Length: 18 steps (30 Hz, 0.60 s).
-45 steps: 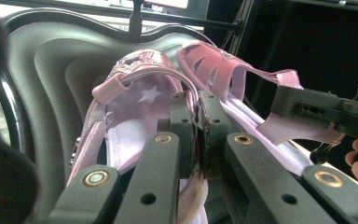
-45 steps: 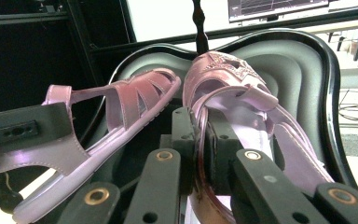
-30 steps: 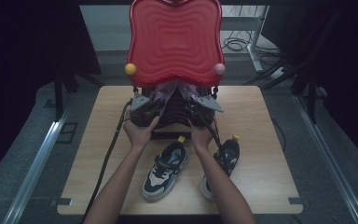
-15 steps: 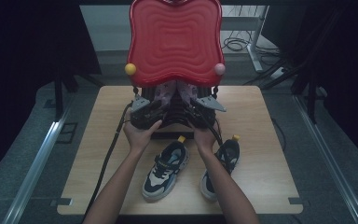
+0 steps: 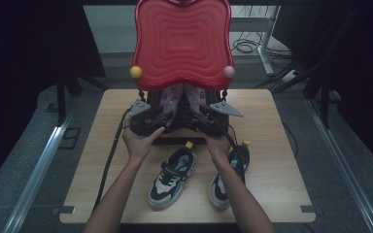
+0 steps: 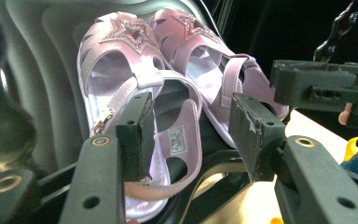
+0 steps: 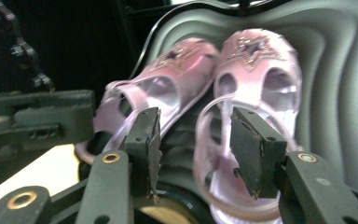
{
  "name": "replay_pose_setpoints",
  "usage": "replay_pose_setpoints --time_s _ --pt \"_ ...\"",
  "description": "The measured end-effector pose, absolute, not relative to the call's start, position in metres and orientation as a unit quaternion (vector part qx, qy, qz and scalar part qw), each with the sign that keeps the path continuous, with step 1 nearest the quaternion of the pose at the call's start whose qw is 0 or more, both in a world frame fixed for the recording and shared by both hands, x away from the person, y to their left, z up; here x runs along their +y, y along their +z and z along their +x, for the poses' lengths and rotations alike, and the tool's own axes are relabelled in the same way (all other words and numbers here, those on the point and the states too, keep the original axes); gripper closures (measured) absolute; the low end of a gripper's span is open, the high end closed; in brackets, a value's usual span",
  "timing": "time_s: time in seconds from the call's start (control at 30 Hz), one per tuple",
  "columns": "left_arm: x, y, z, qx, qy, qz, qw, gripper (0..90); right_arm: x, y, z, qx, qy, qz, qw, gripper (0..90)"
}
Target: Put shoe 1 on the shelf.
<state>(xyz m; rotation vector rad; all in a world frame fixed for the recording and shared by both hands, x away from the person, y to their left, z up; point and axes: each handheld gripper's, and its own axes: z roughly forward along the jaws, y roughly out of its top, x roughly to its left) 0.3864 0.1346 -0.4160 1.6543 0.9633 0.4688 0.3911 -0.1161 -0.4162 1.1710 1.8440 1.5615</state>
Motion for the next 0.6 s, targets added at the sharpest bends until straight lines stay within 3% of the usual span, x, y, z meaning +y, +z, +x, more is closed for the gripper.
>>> replay_pose_setpoints --time_s 0.6 --pt "0.149 -0.406 0.356 0.394 0.174 0.699 0.571 48.5 -0.136 -0.409 0.360 0.702 0.575 0.368 0.203 47.3"
